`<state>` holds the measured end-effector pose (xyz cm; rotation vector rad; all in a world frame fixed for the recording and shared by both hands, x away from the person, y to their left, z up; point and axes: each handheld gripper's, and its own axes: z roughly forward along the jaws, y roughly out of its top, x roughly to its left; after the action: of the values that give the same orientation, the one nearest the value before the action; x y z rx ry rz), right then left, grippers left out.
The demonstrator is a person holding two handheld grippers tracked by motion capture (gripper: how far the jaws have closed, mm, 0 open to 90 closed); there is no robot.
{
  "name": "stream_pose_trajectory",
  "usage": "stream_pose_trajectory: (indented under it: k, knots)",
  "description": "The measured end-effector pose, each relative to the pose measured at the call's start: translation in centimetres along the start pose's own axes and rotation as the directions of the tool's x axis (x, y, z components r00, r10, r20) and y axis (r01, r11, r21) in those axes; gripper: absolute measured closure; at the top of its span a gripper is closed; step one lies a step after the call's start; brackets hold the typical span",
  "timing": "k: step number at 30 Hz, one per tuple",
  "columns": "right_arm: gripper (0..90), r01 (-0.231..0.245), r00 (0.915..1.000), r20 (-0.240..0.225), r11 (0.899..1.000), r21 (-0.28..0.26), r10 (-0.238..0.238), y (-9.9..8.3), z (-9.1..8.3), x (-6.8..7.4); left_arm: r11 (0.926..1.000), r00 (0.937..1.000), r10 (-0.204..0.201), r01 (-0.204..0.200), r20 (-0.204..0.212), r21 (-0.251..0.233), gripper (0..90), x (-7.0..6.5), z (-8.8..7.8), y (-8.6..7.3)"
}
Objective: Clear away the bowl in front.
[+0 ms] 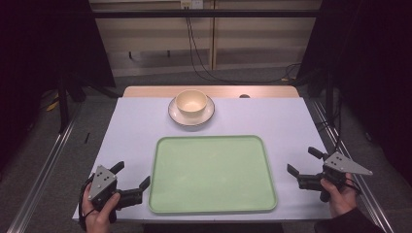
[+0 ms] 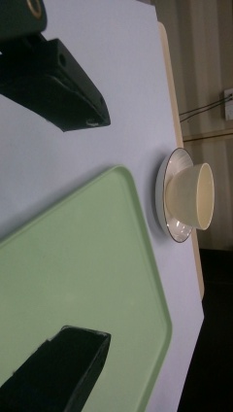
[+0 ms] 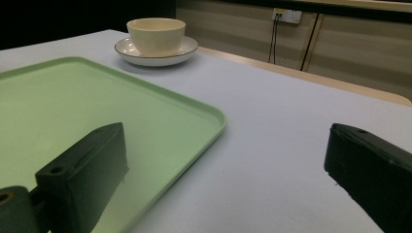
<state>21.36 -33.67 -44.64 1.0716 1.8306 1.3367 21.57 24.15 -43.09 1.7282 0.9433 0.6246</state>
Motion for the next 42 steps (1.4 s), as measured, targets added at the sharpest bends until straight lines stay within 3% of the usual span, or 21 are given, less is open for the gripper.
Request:
stream_pose_trajectory:
  k: [10, 15, 17, 19, 23, 29, 32, 35, 38, 39, 40, 42]
  knots:
    - [1.0, 0.019, 0.9994, -0.031, 1.0, 0.008, -0.018, -0.1, 0.2, 0.3, 0.9999, 0.9999, 0.011, -0.011, 0.002, 0.008, 2.2, -0.2, 0.0, 0.1]
    - [0.7, 0.008, 0.9997, -0.024, 1.0, -0.003, -0.008, -0.1, 0.0, 0.2, 0.9999, 0.9999, 0.013, -0.013, 0.001, 0.01, 2.1, -0.3, 0.0, 0.1]
    - [0.7, 0.013, 0.9993, -0.036, 1.0, 0.005, -0.013, -0.1, 0.0, 0.2, 0.9999, 1.0, 0.005, -0.005, 0.001, 0.011, 1.5, -0.3, 0.1, 0.1]
    - [0.7, 0.018, 0.9993, -0.034, 1.0, 0.006, -0.018, -0.2, 0.2, 0.3, 0.999, 0.9989, -0.043, 0.043, -0.018, -0.009, 1.1, -0.5, 0.3, 0.2]
    - [0.4, 0.034, 0.9979, -0.055, 0.999, 0.016, -0.033, -0.2, 0.3, 0.5, 0.9997, 0.9996, -0.026, 0.026, -0.012, -0.005, 1.2, -0.6, 0.5, 0.4]
    - [0.3, 0.032, 0.9973, -0.067, 0.999, 0.023, -0.03, -0.2, 0.2, 0.5, 0.9988, 0.9982, -0.049, 0.049, 0.036, 0.002, 4.0, -1.0, 1.4, 0.9]
    - [0.3, 0.032, 0.9971, -0.069, 0.999, 0.007, -0.031, -0.1, 0.1, 0.4, 0.9998, 0.9987, 0.002, -0.003, 0.05, 0.017, 3.2, -1.5, 1.7, 1.2]
    - [0.2, 0.035, 0.9971, -0.068, 0.999, 0.007, -0.035, -0.1, 0.1, 0.3, 0.9999, 0.9981, 0.002, -0.002, 0.061, 0.014, 3.2, -1.7, 1.9, 1.5]
    - [0.2, 0.037, 0.9969, -0.07, 0.999, 0.008, -0.036, -0.1, 0.1, 0.4, 0.9991, 0.9929, 0.018, -0.023, 0.117, 0.035, 6.6, -1.8, 2.6, 2.2]
    - [0.2, 0.037, 0.9969, -0.07, 0.999, 0.008, -0.036, -0.1, 0.1, 0.4, 0.9991, 0.9929, 0.018, -0.023, 0.117, 0.035, 4.6, -1.8, 2.6, 2.2]
    - [0.2, 0.037, 0.9968, -0.071, 0.999, 0.007, -0.037, -0.1, 0.1, 0.4, 0.998, 0.993, 0.05, -0.054, 0.107, 0.033, 3.6, -1.9, 3.0, 2.7]
    - [0.2, 0.036, 0.9965, -0.075, 0.999, 0.018, -0.035, -0.2, 0.2, 0.5, 0.9984, 0.9924, 0.047, -0.05, 0.114, 0.025, 3.7, -1.7, 3.4, 3.2]
